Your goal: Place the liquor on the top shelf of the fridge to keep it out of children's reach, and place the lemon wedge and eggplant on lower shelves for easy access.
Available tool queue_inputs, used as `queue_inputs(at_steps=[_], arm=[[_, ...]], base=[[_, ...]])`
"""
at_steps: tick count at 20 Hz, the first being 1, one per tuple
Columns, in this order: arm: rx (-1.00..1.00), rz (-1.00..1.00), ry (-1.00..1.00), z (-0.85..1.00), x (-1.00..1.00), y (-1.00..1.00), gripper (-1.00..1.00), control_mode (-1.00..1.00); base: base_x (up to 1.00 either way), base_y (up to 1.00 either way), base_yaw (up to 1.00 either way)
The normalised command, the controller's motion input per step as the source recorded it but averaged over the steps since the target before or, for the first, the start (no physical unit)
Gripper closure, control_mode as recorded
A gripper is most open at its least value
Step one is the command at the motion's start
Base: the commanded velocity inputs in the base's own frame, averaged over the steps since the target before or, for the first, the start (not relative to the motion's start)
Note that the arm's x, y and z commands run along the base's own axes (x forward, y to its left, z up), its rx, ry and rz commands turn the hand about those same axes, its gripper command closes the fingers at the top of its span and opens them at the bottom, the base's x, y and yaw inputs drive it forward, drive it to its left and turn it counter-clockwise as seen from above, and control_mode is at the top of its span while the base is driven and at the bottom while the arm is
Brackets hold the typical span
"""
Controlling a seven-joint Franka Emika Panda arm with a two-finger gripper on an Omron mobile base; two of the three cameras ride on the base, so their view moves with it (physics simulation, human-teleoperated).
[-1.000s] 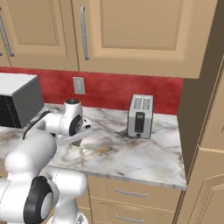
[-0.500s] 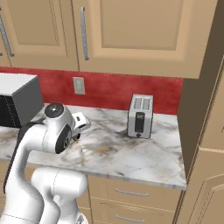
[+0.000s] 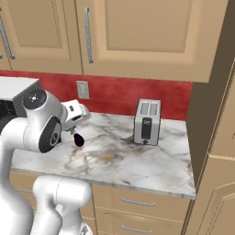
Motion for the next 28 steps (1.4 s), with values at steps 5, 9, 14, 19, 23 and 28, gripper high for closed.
queue_inputs(at_steps=[5, 9, 14, 19, 23, 28], arm=[[-0.06, -0.03, 0.0, 0.56, -0.4, 0.0, 1.0, -1.0], [-0.03, 0.0, 0.0, 0.18, -0.3, 0.0, 1.0, 1.0], [0.0, 0.0, 0.0, 0.0, 0.0, 0.0, 1.0, 1.0], [0.0, 0.0, 0.0, 0.0, 0.0, 0.0, 1.0, 1.0], [0.0, 0.0, 0.0, 0.0, 0.0, 0.0, 1.0, 1.0], [0.0, 0.0, 0.0, 0.0, 0.0, 0.0, 1.0, 1.0]], base=[[0.0, 0.0, 0.0], [-0.45, -0.01, 0.0], [-1.0, -0.1, 0.02], [-0.99, -0.34, 0.0], [-0.75, -0.48, -0.14], [-0.26, -0.47, -0.42]])
